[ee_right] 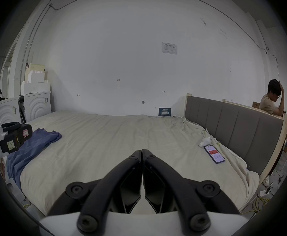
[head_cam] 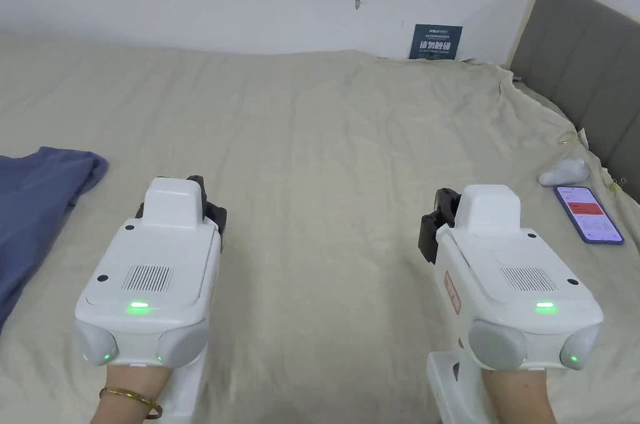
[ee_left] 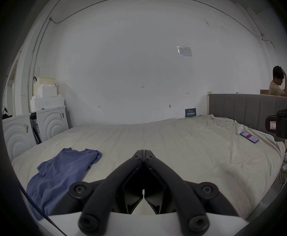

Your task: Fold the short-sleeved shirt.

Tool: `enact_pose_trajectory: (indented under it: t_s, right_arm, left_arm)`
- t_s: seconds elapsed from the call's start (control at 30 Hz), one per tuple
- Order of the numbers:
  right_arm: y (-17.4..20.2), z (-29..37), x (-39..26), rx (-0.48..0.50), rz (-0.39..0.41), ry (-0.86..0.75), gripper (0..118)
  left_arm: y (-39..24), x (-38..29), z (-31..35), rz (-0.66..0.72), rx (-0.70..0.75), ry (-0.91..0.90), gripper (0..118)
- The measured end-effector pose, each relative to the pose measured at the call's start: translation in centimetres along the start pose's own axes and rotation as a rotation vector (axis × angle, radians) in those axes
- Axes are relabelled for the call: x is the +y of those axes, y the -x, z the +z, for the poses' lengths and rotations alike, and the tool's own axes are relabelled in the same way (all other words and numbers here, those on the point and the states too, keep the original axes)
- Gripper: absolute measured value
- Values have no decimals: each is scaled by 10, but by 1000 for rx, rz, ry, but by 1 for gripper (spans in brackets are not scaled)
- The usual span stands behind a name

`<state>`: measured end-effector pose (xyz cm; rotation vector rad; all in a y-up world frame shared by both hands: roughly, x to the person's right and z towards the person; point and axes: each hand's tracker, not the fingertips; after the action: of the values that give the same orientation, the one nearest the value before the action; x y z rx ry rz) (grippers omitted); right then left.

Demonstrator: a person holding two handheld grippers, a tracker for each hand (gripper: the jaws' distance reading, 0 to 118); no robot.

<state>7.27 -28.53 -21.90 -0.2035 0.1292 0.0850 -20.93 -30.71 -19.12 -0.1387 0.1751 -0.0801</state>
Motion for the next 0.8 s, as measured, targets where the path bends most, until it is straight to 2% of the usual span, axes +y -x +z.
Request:
enact_pose_trajectory:
  t_s: [0.33,0.8]
  right_arm:
    - [30,-12,11,76,23,-23,0]
    - [134,-35,23,352,74,-37,0]
  left_arm:
    - [29,2,9,5,74,-10,0]
    - [119,-10,52,45,345,21,0]
